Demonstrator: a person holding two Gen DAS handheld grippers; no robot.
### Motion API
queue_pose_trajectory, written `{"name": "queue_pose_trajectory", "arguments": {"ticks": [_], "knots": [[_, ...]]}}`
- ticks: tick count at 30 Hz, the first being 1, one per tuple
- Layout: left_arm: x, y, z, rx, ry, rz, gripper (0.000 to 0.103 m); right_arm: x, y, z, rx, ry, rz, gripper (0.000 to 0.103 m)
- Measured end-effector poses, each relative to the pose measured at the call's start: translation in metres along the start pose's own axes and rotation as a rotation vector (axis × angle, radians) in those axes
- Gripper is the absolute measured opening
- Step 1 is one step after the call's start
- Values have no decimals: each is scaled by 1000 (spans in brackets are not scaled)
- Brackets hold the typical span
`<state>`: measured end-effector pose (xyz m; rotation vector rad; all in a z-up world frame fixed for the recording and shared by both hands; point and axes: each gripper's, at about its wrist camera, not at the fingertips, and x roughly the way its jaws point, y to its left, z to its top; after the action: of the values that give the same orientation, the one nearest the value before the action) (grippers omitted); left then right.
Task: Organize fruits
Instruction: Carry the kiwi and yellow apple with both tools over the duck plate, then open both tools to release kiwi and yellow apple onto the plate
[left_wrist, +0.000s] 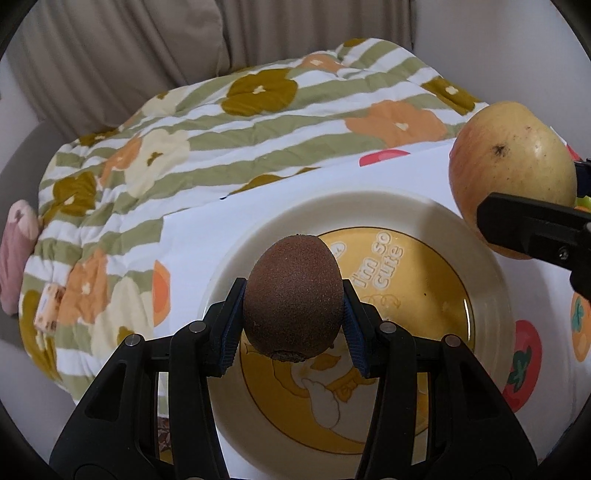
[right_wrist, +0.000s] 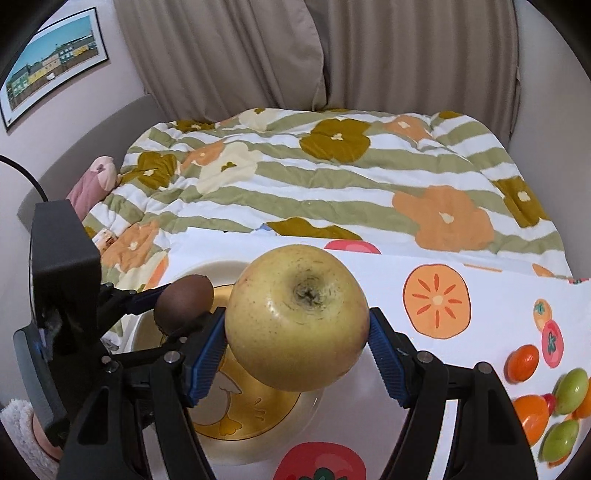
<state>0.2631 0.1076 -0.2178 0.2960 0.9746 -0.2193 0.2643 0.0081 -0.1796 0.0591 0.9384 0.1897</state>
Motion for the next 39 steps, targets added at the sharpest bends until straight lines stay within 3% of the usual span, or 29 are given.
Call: {"name": "queue_pose_trajectory", "arguments": {"ticks": [3,5,7,9,12,19,30,39], "knots": [[2,1,0,3,1,-25,54,-1,-1,-2,12,0,-5,70],[-1,2,0,9,-14,-34,67,-2,0,-3,9,-3,-10,70],[-9,1,0,18,-49,-30,103,-2,0,-3,7,-6,-14,70],[-20,2,0,27,-97,-44,103,-3,0,-4,8,-4,-14,70],[-27,4,0,33,-104,-47,103,-6,2,-6,1,-6,-14,70],[-40,20,-14,-33,-66,-40,103,-4,9,-3,-42,-7,0,70],[-39,37,-48,-137,10,-14,103,32,32,-12,-179,8,69,70],[-32,42,-51,-152,8,-7,103,49,38,-11,-204,19,5,70]]}}
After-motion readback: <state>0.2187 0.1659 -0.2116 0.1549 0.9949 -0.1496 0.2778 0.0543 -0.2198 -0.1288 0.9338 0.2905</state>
